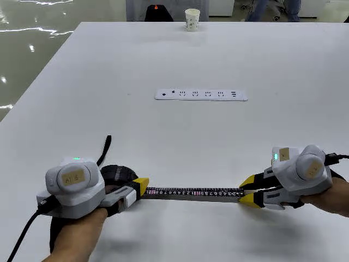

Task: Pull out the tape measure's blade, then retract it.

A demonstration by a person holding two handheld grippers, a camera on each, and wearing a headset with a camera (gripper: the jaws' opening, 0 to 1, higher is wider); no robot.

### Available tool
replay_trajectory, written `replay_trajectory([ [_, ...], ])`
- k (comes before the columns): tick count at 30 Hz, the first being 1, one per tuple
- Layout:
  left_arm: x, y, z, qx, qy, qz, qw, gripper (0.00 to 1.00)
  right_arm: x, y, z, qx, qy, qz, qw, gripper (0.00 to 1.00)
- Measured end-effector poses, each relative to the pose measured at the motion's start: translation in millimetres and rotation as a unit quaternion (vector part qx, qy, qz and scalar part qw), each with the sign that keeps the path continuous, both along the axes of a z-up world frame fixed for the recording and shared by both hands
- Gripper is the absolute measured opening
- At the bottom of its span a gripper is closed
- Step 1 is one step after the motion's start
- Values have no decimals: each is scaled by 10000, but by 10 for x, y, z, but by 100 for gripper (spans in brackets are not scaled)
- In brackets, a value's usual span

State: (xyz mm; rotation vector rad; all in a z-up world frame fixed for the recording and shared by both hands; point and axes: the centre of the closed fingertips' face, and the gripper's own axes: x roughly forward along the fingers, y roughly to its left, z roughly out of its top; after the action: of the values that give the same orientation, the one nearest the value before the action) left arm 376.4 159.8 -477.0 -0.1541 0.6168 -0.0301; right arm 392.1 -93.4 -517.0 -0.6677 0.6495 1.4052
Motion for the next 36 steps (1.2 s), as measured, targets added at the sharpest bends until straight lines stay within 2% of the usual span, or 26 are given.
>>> replay_trajectory([
  [3,10,15,-38,62,73,61,9999,66,7,3,1,26,-10,-13,10000,11],
  [9,8,35,-82,46,160,160,9997,66,21,3,1,41,-40,-30,10000,12],
  [36,18,62,-151,158,292,186,9993,63,1,6,5,172,-16,-43,9998,9],
])
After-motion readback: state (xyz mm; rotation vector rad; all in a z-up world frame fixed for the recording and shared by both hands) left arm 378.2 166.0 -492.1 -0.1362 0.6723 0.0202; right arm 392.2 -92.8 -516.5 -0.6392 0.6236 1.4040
